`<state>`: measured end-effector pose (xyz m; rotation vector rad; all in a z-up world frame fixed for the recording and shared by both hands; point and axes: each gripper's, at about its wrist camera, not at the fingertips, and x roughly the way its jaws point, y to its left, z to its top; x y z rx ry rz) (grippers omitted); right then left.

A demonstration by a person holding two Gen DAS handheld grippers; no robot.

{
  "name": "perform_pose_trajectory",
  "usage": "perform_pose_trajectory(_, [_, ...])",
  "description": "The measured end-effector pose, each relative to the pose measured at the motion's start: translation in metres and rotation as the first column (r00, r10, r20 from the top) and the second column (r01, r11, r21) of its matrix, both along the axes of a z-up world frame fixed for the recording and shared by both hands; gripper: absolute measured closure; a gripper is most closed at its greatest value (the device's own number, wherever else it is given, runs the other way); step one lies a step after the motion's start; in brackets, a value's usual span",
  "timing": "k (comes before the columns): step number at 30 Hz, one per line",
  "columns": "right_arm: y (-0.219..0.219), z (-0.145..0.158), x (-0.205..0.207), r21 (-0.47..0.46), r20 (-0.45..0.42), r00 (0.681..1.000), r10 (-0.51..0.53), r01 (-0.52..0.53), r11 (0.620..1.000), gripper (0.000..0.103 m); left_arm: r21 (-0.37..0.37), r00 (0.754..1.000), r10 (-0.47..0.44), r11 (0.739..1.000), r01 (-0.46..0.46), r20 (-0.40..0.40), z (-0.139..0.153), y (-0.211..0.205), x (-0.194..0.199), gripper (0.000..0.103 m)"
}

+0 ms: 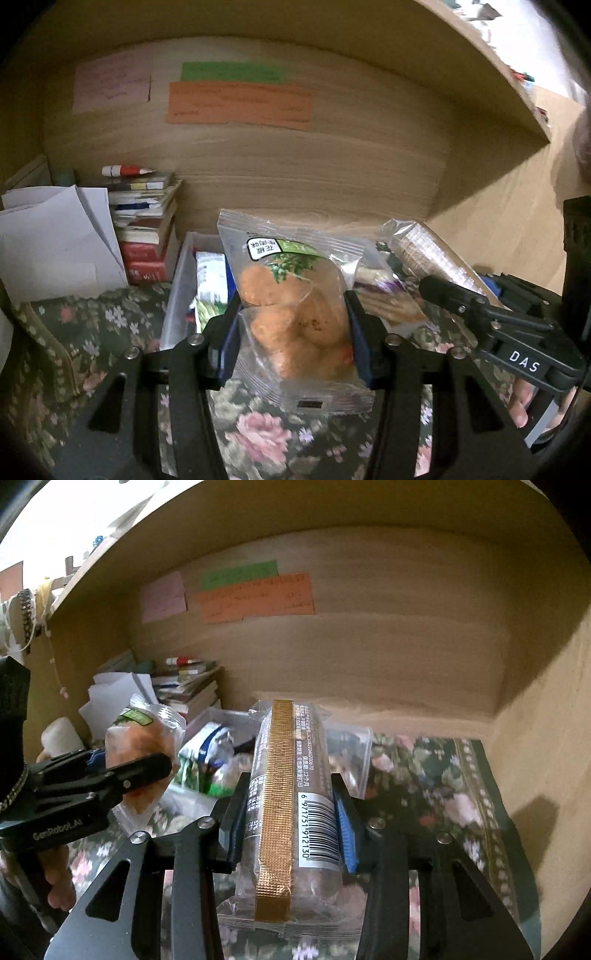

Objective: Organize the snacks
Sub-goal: 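Lower the cookie bag and wafer bar into the box and open both tools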

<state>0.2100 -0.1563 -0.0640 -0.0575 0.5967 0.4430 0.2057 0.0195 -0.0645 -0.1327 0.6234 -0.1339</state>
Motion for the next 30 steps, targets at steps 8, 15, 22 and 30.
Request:
perform_pose_trajectory(8, [0.016,-0.009,0.044,-0.015,-0.044,0.999,-0.013,0.012,1.0,0.066,0.021,0.999,0.012,1.0,-0.011,-0.049,-0.014,0.009,0.038,0.052])
perform_pose_trajectory(15, [0.025,-0.021,0.065,-0.026,-0.094,0.996,-0.002,0.0,1.0,0.066,0.015,0.997,0.007,1.0,-0.006,-0.082,-0.027,0.01,0.061,0.049])
perform_pose_trajectory(22, [0.017,-0.015,0.058,0.0,-0.075,0.997,-0.002,0.002,1.0,0.063,0.006,0.998,0.016,1.0,-0.016,-0.063,-0.024,0.011,0.058,0.04])
perform_pose_trajectory(30, [0.009,0.013,0.029,0.009,-0.009,1.0,0.015,-0.015,1.0,0.062,0.006,0.998,0.027,1.0,-0.027,0.049,0.009,0.015,0.021,0.04])
